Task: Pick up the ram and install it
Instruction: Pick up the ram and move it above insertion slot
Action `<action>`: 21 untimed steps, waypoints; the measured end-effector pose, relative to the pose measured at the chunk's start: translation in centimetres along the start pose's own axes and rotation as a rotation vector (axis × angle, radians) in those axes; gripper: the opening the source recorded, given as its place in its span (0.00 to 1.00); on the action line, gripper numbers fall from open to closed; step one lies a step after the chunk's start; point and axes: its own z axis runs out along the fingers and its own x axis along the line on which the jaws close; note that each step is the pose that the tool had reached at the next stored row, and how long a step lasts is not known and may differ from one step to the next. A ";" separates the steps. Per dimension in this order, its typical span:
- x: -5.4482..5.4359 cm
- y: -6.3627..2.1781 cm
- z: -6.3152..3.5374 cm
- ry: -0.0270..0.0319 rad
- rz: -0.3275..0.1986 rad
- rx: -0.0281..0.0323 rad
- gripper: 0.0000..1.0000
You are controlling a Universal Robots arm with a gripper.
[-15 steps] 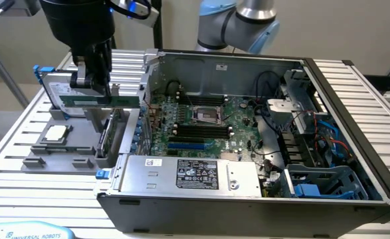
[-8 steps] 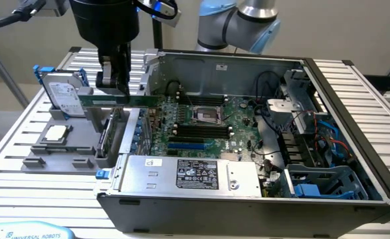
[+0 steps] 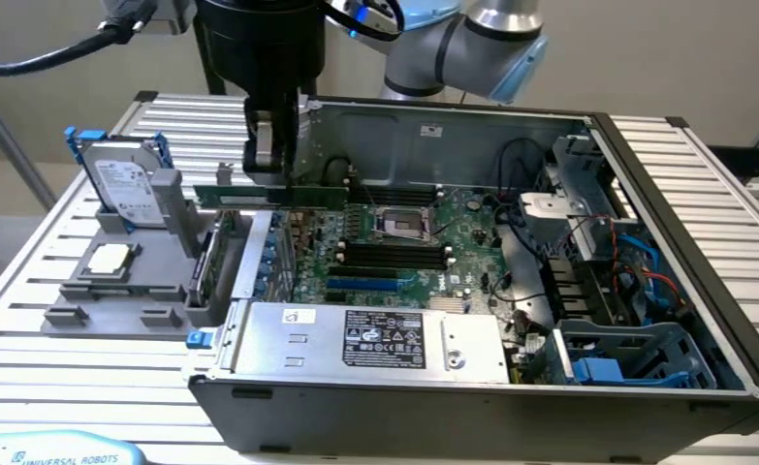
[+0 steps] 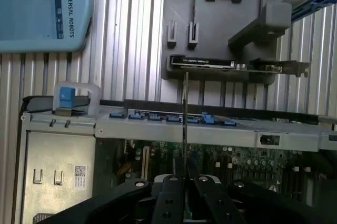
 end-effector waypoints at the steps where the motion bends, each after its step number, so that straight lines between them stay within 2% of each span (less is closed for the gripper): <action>1: 0.0 -0.45 -0.02 -0.0001 0.000 -0.0012 0.13; 5: 0.1 -2.28 -0.12 -0.0004 0.000 -0.0076 0.13; 14: 0.2 -6.35 -0.31 -0.0015 0.001 -0.0273 0.13; 17: 0.1 -7.74 -0.34 -0.0015 0.001 -0.0310 0.13; 21: -0.4 -9.39 -0.23 -0.0017 0.001 -0.0323 0.13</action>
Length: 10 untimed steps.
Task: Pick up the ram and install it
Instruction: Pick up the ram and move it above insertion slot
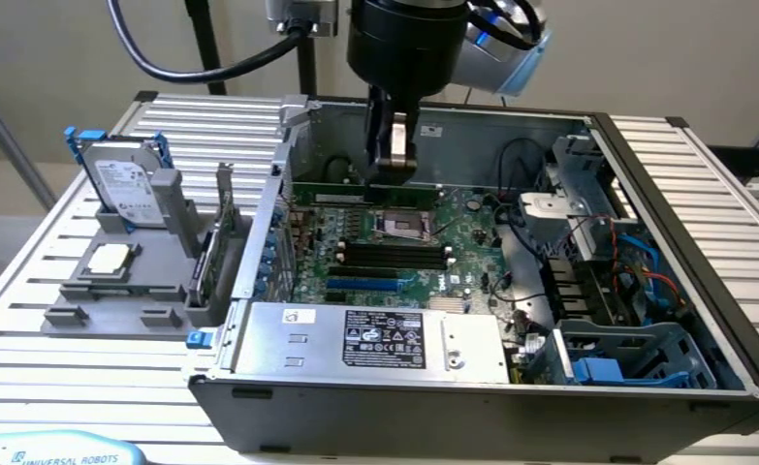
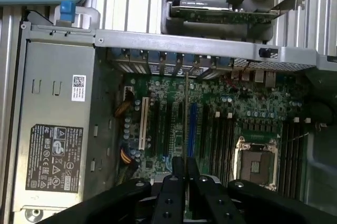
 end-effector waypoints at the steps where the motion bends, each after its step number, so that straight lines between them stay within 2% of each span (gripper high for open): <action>1: -0.3 -0.31 0.06 0.0001 0.000 -0.0001 0.13; 5: -1.6 -1.28 0.42 0.0000 0.000 0.0000 0.13; 10: -3.9 -1.93 1.02 0.0000 0.000 0.0000 0.13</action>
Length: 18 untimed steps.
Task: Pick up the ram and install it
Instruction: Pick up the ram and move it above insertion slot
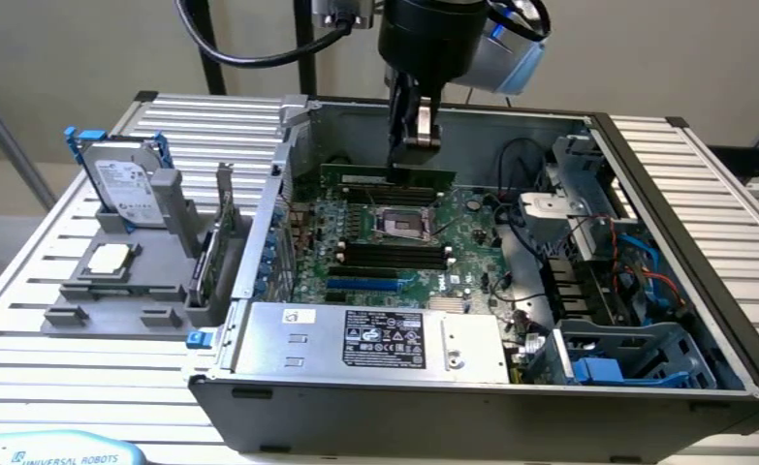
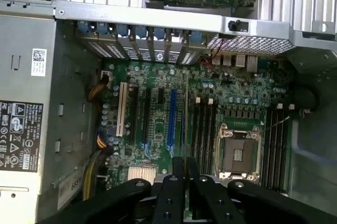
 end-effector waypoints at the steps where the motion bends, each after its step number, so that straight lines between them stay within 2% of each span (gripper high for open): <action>1: -0.5 -0.10 0.13 0.0000 0.000 0.0000 0.13; 11: -4.5 -1.21 1.58 0.0001 0.000 -0.0001 0.13; 14: -5.1 -1.67 1.90 0.0001 0.000 0.0000 0.13; 18: -5.3 -2.24 2.03 -0.0006 0.009 0.0003 0.13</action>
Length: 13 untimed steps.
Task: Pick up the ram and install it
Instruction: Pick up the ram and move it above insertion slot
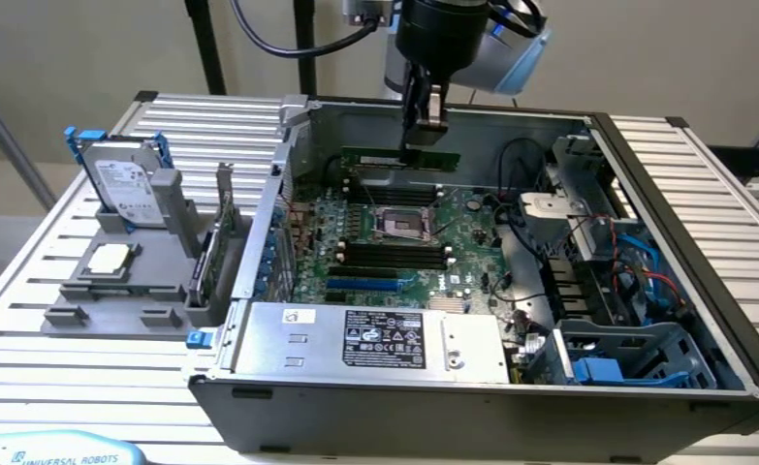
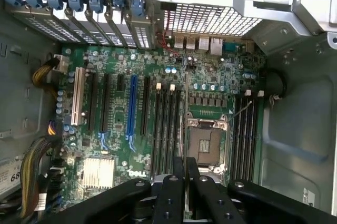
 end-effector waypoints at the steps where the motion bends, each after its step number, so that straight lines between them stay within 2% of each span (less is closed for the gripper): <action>1: 0.0 -0.06 0.03 -0.0005 0.005 0.0005 0.13; 4: -0.1 -0.13 0.11 -0.0018 0.024 0.0050 0.13; 10: 0.0 -0.31 0.33 -0.0025 0.043 0.0273 0.13; 13: 0.0 -0.32 0.35 -0.0021 0.044 0.0289 0.13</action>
